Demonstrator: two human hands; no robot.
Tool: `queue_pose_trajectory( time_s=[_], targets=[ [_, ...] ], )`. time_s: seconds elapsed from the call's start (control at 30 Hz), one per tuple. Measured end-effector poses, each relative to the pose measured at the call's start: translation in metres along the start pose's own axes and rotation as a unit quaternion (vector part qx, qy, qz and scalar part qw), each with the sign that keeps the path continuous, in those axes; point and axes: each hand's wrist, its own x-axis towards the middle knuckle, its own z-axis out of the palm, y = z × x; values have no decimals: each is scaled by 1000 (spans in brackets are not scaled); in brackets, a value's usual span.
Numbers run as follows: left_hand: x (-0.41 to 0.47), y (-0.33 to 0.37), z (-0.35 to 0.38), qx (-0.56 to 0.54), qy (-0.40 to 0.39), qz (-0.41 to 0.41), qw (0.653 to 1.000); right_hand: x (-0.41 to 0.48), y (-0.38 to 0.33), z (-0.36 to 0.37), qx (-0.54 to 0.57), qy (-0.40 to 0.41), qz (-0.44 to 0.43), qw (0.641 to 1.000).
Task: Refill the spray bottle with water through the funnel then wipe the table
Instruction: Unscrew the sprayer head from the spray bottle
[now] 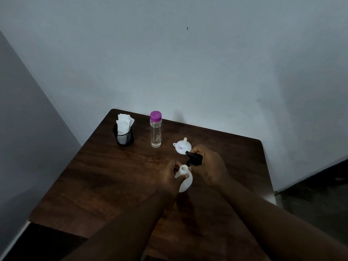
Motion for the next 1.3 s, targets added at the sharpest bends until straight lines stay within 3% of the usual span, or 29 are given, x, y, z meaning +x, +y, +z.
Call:
queue_pose_trajectory(
  time_s=[0.67, 1.0, 1.3],
  targets=[
    [-4, 14, -7, 13, -18, -21, 1000, -41, -36, -99, 78, 67, 13, 995],
    [-4, 12, -5, 4, -18, -46, 999, -72, -37, -122, 85, 88, -8, 992],
    [-4, 14, -8, 16, -30, -57, 998, -77, -32, -129, 119, 156, 15, 980]
  ],
)
